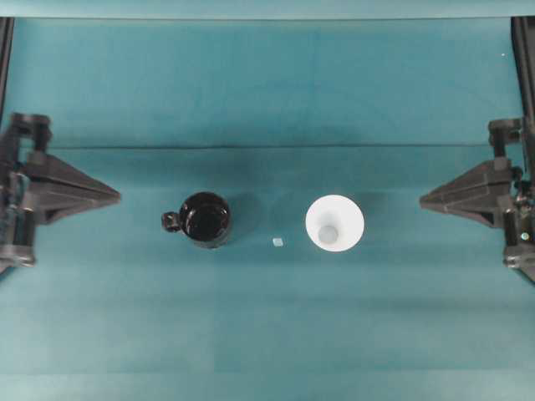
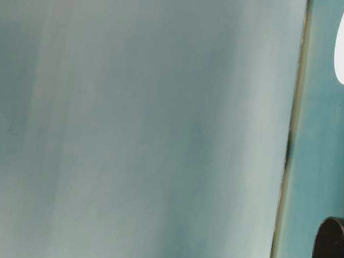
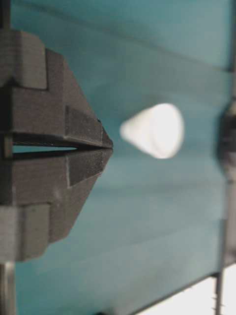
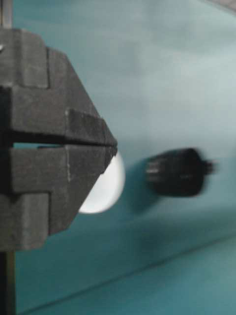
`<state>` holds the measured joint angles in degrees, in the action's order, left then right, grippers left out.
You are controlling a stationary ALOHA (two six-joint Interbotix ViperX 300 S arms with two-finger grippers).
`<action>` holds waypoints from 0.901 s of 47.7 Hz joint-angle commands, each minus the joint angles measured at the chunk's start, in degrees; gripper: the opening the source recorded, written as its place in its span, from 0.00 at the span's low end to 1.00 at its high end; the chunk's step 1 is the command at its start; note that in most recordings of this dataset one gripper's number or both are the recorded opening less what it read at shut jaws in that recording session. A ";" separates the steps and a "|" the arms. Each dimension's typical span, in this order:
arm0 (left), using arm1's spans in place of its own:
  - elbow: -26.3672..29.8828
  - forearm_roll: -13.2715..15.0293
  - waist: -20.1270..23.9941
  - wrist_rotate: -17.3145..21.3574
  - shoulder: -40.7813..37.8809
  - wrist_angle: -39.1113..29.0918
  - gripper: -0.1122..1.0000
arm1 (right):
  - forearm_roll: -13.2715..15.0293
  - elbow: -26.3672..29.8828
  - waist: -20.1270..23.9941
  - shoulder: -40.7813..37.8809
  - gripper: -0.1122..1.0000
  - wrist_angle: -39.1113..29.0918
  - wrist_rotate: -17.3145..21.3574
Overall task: Put a paper cup into the cup holder on your left arm.
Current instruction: 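Move the left gripper open toward the black mug's handle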
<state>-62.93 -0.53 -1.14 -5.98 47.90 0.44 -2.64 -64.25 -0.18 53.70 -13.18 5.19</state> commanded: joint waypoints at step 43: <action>4.31 -0.35 -0.18 -3.78 -15.91 -14.41 0.13 | -0.26 1.67 -1.58 -5.80 0.08 -12.22 0.53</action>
<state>-59.59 -0.70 -1.05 -9.67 32.43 -14.50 -2.64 -64.16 -1.58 48.16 -25.66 5.27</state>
